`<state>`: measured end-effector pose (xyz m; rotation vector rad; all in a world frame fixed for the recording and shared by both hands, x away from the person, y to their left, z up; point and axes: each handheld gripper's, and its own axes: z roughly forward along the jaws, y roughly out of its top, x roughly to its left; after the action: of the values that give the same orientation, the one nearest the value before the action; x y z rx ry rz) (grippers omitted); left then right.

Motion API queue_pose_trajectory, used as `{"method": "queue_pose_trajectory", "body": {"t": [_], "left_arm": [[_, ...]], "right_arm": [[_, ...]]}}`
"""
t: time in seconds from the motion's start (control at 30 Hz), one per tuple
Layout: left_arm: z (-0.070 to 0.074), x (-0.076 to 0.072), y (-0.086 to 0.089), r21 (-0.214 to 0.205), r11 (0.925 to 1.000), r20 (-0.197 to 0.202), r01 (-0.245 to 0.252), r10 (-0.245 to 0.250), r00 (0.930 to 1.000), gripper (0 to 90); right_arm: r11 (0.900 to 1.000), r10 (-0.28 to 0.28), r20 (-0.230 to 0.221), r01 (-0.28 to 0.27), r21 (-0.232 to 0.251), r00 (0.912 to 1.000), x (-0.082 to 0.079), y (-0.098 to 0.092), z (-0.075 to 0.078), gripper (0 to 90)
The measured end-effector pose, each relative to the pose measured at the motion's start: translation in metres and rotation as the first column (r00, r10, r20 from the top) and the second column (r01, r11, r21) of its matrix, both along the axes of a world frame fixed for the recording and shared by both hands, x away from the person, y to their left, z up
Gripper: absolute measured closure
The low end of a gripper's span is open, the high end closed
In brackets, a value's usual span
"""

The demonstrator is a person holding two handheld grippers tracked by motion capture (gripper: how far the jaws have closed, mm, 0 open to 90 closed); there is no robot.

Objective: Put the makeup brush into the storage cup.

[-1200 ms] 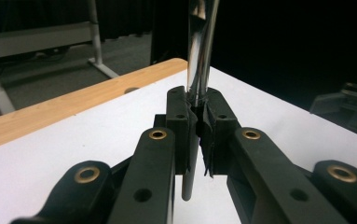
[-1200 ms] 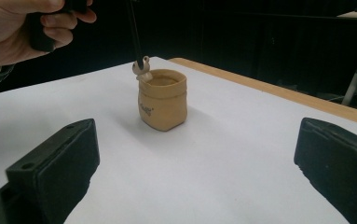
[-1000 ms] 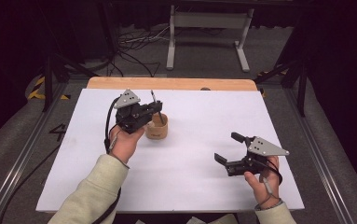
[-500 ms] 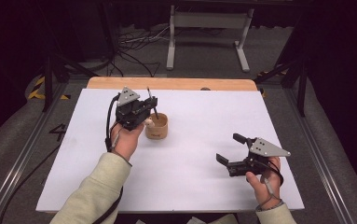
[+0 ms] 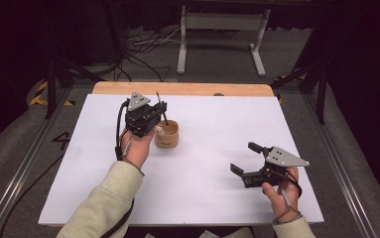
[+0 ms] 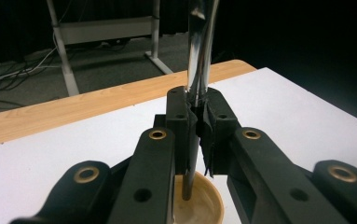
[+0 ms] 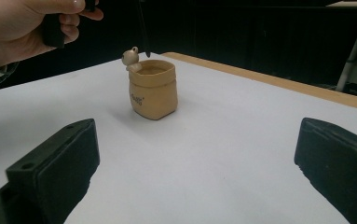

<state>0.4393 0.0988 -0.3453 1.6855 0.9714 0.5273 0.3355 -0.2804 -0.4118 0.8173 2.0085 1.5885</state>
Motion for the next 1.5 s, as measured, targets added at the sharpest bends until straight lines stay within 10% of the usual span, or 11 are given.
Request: {"method": "queue_pose_trajectory", "body": {"t": [1.27, 1.5], "left_arm": [[-0.036, 0.015, -0.004, -0.025, 0.9992, -0.092, 0.031, -0.034, 0.9952, 82.0], [-0.024, 0.01, -0.003, 0.006, 0.9988, -0.022, 0.049, -0.048, 0.9986, 24.2]], "right_arm": [[0.9996, 0.029, -0.023, -0.029, -0.002, 0.9993, 0.001, 0.003, -0.003, 0.5], [0.9996, 0.027, -0.021, -0.027, 0.0, 0.9994, 0.001, 0.002, -0.002, 0.4]]}}
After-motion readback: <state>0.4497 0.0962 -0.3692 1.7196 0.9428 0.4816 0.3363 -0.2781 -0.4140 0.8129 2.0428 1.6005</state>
